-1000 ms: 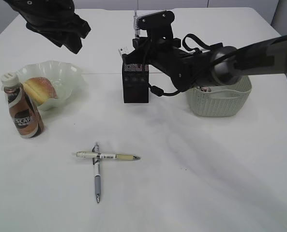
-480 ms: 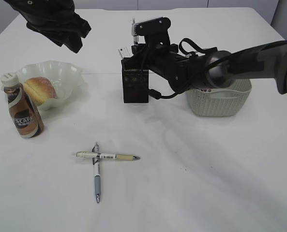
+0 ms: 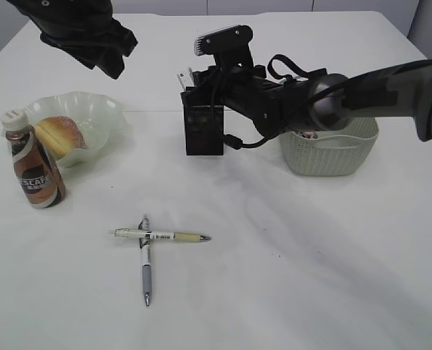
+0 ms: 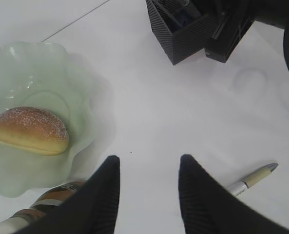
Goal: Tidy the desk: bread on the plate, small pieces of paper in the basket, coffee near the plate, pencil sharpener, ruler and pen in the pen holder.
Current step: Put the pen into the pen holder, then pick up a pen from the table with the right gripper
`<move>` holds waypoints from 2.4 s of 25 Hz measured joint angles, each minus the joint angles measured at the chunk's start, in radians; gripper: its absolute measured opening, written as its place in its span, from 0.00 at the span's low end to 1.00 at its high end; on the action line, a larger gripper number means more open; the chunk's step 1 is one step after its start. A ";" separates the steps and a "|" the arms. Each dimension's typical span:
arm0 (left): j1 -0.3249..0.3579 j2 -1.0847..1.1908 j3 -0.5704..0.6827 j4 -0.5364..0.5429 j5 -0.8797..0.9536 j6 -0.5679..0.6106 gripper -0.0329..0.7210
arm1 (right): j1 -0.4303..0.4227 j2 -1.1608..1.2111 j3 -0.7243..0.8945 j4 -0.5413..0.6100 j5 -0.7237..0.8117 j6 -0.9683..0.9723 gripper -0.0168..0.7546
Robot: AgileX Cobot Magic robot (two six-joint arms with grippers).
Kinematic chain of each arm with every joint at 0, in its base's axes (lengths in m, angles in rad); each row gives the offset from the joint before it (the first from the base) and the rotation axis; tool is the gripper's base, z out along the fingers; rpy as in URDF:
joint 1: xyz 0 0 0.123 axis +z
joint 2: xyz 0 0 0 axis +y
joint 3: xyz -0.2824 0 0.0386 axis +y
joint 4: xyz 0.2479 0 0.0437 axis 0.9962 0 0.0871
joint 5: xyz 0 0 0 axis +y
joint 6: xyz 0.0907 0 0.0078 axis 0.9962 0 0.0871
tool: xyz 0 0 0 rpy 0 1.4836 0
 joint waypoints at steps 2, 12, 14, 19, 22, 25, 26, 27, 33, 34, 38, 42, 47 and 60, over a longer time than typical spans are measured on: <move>0.000 0.000 0.000 0.000 0.000 0.000 0.44 | 0.000 0.000 0.000 -0.001 0.000 0.000 0.40; 0.000 0.000 0.000 0.000 0.000 0.000 0.44 | -0.002 -0.063 0.000 -0.002 0.155 0.000 0.46; 0.000 0.000 0.000 0.000 0.000 0.000 0.44 | -0.002 -0.118 0.000 -0.002 0.241 0.000 0.46; 0.000 0.000 0.000 -0.002 0.027 0.000 0.44 | -0.002 -0.241 0.000 -0.002 0.528 0.000 0.45; 0.000 0.000 0.000 -0.005 0.094 0.000 0.44 | 0.002 -0.297 0.000 -0.002 0.684 0.000 0.45; 0.000 0.000 -0.019 -0.006 0.178 -0.009 0.44 | 0.016 -0.340 0.000 -0.002 0.794 0.000 0.45; 0.000 0.000 -0.030 -0.006 0.199 -0.022 0.44 | 0.026 -0.353 0.000 -0.002 0.823 0.000 0.45; 0.000 -0.004 -0.040 -0.006 0.216 -0.034 0.44 | 0.035 -0.364 0.000 -0.002 0.851 0.000 0.45; 0.000 -0.079 -0.119 0.022 0.253 -0.123 0.44 | 0.101 -0.395 0.000 -0.002 1.010 -0.086 0.45; 0.000 -0.099 -0.121 0.028 0.256 -0.132 0.44 | 0.106 -0.395 0.000 0.002 1.036 -0.109 0.45; 0.000 -0.195 -0.124 0.057 0.267 -0.157 0.44 | 0.116 -0.395 0.000 0.059 1.119 -0.255 0.45; 0.000 -0.265 -0.124 0.070 0.272 -0.161 0.44 | 0.116 -0.395 0.000 0.166 1.241 -0.432 0.45; 0.000 -0.332 -0.124 0.084 0.275 -0.161 0.44 | 0.135 -0.395 0.000 0.285 1.386 -0.722 0.45; 0.000 -0.431 -0.124 0.090 0.277 -0.168 0.44 | 0.258 -0.276 -0.002 0.284 1.375 -0.841 0.47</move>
